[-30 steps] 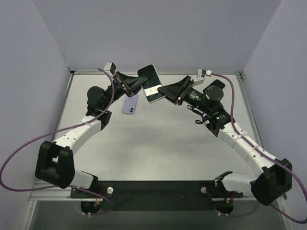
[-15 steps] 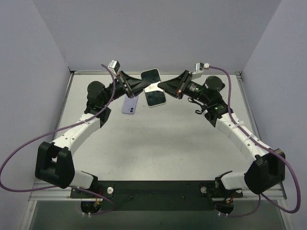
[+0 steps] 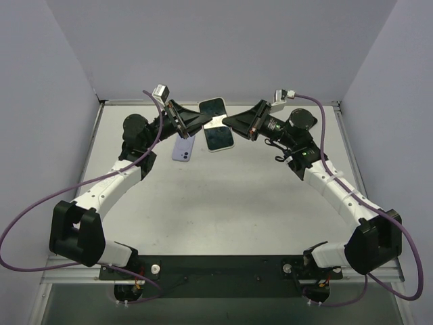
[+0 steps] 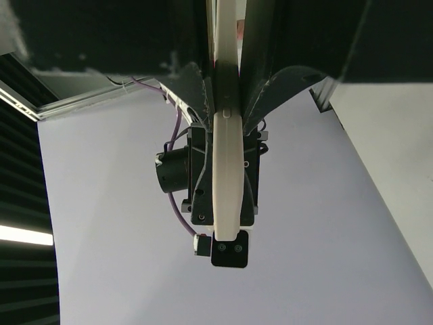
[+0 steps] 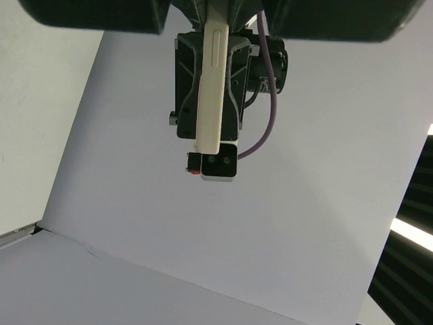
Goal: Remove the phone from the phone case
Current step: Remove the phone case from the phone.
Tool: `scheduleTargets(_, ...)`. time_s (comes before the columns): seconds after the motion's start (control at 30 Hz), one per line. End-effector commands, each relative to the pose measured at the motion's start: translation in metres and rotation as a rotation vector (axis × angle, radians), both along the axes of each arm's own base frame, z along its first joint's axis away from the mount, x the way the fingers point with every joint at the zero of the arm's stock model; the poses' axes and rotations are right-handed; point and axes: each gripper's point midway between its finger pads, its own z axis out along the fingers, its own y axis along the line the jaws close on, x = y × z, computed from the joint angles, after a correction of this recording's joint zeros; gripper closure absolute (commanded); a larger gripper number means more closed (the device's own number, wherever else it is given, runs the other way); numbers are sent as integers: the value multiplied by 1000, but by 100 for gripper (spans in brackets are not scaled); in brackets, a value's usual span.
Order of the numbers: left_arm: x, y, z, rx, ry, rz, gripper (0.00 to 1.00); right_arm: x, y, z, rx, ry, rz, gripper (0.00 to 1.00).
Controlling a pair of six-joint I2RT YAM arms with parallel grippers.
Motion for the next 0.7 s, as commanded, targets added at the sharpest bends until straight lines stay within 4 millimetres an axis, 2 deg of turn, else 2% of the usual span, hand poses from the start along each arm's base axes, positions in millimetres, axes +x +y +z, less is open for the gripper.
scheduleTargets(0.0, -15, 2, 40, -64, -109, -23, 72, -25, 9, 25, 70, -92, 82, 100)
scheduleTargets(0.23, -14, 2, 41, -82, -102, -20, 59, -30, 16, 24, 69, -91, 96, 100)
scheduleTargets(0.4, -13, 3, 41, -86, -101, -14, 59, -31, 19, 21, 64, -88, 100, 100)
scheduleTargets(0.5, -13, 3, 39, -85, -94, -13, 70, -32, 20, 20, 60, -83, 102, 100)
scheduleTargets(0.53, -13, 4, 39, -84, -93, -11, 80, -31, 20, 20, 59, -83, 99, 100)
scheduleTargets(0.63, -12, 4, 36, -81, -87, -11, 100, -31, 20, 18, 48, -79, 93, 100)
scheduleTargets(0.67, -12, 3, 35, -79, -80, -12, 100, -30, 20, 15, 36, -65, 90, 100)
